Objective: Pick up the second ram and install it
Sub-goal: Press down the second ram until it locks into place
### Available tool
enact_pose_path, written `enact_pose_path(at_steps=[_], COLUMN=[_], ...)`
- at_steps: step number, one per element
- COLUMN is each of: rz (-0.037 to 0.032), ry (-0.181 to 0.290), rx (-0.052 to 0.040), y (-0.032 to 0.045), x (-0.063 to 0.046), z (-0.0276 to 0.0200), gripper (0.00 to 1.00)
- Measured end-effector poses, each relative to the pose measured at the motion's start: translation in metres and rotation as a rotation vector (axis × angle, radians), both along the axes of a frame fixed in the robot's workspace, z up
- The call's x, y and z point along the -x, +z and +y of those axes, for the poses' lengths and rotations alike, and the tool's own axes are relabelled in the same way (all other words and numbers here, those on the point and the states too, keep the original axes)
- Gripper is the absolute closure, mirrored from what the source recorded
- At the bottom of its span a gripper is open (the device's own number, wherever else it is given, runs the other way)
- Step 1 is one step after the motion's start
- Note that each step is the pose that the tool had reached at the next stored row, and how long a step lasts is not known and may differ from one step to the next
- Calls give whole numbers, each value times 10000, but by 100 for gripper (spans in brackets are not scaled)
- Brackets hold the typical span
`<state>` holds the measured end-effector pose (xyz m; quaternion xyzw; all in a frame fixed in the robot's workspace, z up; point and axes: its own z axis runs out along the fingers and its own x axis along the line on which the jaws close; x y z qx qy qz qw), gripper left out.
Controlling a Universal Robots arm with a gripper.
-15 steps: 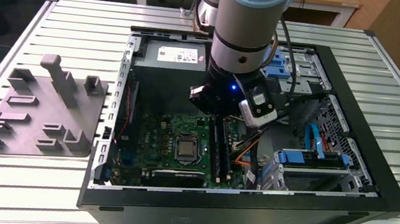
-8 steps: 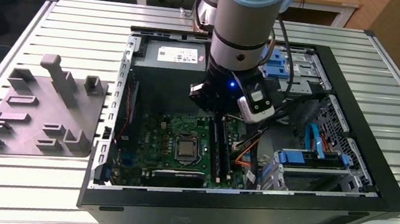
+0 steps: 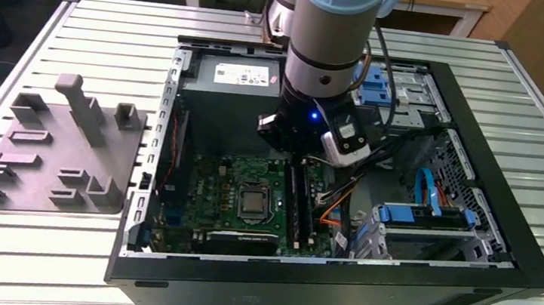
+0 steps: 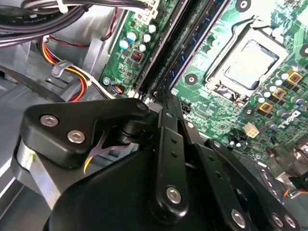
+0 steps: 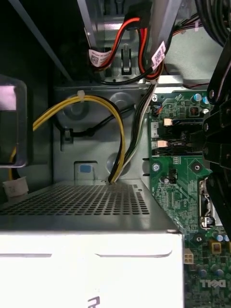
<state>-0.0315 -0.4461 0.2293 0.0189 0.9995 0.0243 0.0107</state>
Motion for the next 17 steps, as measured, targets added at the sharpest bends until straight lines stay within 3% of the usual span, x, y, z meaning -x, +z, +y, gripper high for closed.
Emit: enact_pose_path(at_steps=[17], rz=[1], ry=[0], rx=[3], y=[-79], x=[0], z=[8], gripper=[90])
